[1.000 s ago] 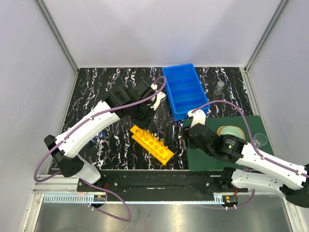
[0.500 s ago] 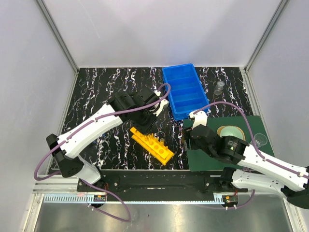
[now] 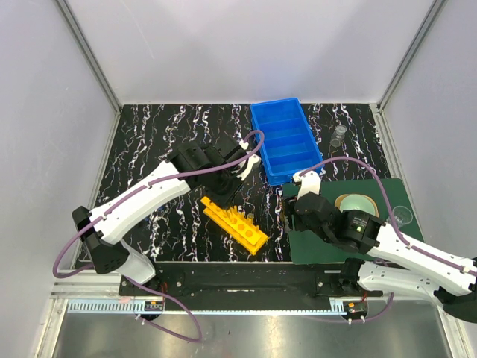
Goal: Organize the chemistry lab equipment
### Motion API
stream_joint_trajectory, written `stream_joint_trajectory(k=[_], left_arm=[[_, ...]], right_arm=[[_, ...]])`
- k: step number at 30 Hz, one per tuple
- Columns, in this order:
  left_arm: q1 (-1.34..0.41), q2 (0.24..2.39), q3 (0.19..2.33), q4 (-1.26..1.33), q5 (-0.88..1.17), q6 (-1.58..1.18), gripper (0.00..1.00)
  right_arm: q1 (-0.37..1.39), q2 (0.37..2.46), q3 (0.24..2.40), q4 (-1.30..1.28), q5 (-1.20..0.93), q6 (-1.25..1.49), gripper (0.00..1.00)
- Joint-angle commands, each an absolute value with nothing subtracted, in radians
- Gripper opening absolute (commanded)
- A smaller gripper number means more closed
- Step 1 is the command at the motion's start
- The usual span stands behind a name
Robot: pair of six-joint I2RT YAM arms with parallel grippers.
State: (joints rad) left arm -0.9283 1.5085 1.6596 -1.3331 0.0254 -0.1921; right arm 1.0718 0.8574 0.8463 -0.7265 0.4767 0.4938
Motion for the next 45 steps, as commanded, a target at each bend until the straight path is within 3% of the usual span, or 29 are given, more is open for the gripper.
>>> stream_joint_trajectory(k=[1,45], left_arm=[[-0.933,1.516,1.658,-1.302,0.014,-0.189,0.00],[-0.933,1.612,1.574,-1.229,0.069,-0.147,0.00]], right_arm=[[1.077,0.839,0.845,-0.701,0.482,0.509,0.70],[1.077,0.830,0.828,-0.703,0.488,0.512,0.70]])
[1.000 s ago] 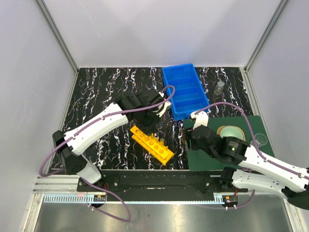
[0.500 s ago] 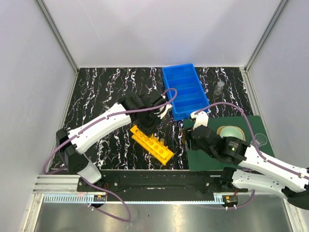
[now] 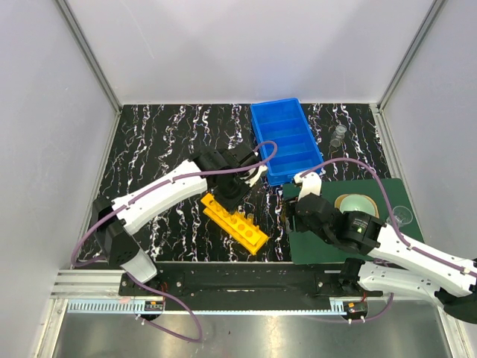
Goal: Organize the chemistry lab equipment
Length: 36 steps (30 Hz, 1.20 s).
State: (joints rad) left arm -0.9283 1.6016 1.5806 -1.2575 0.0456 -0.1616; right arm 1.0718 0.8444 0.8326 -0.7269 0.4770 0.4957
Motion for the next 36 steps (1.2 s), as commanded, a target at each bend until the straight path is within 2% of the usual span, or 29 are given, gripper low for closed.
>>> stream_joint_trajectory(k=[1,19,29,36], left_arm=[[-0.933,1.614,1.571,-1.227,0.069,-0.146,0.00],[-0.933,1.611,1.499,-1.152,0.086,-0.155,0.00],[-0.933,1.608,1.480,-1.126,0.077,-0.153,0.07],[-0.933,1.586,1.454,-1.115,0.069,-0.158,0.18]], right_arm=[[1.077,0.828,0.828,-0.703,0.488,0.512,0.70],[1.077,0.833,0.827,-0.703,0.486,0.512,0.70],[1.077,0.836,0.825,-0.706,0.486,0.512,0.70],[1.077,0.839,0.825,-0.704,0.485,0.514,0.70]])
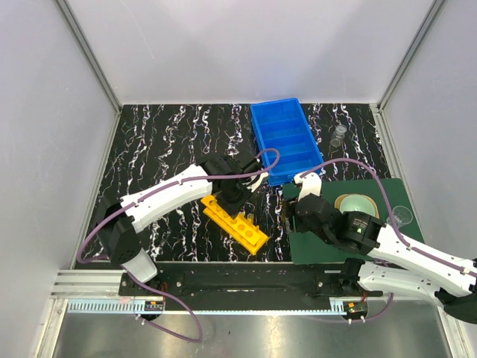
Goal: Organize the chemistry lab equipment
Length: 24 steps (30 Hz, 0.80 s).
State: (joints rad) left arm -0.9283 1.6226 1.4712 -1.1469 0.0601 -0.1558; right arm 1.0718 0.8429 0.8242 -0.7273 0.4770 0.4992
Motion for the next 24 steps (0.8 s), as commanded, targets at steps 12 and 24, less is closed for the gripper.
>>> stream_joint_trajectory(k=[12,24], left_arm=[[-0.933,1.560,1.430,-1.103,0.060,-0.152,0.52],[-0.933,1.563,1.506,-1.140,0.046,-0.138,0.99]], right_arm=[[1.077,0.841,0.828,-0.704,0.483,0.512,0.70],[1.077,0.857,0.839,-0.706,0.486,0.505,0.70]])
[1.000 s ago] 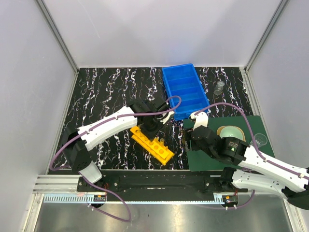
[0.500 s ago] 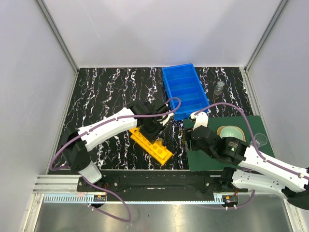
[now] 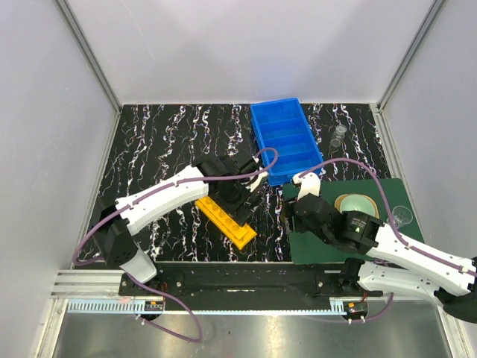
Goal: Organize the chemistry lab equipment
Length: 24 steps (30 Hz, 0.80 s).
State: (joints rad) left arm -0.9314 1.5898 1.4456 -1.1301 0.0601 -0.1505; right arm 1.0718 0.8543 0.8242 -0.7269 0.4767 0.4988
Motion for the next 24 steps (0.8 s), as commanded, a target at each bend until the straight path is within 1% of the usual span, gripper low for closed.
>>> stream_joint_trajectory(k=[1,11,15,17,21,24], left_arm=[[-0.933,1.566,1.514,-1.143,0.045,-0.137,0.99],[-0.933,1.594,1.606,-1.190,0.025,-0.126,0.99],[-0.933,1.595,1.696,-1.241,0.002,-0.130,0.99],[-0.933,1.583,1.730,-1.253,-0.044,-0.143,0.99],[-0.934,1.551,1.799,-1.267,-0.061,-0.159,0.99],[-0.933,1.516,1.810,-1.262,-0.087,-0.184,0.99]], right_arm=[[1.077,0.856,0.841,-0.706,0.486,0.505,0.70],[1.077,0.857,0.842,-0.706,0.488,0.502,0.70],[1.077,0.865,0.845,-0.701,0.477,0.502,0.70],[1.077,0.879,0.844,-0.693,0.469,0.503,0.70],[1.077,0.923,0.847,-0.673,0.433,0.511,0.70],[1.077,0.968,0.851,-0.641,0.385,0.515,0.70]])
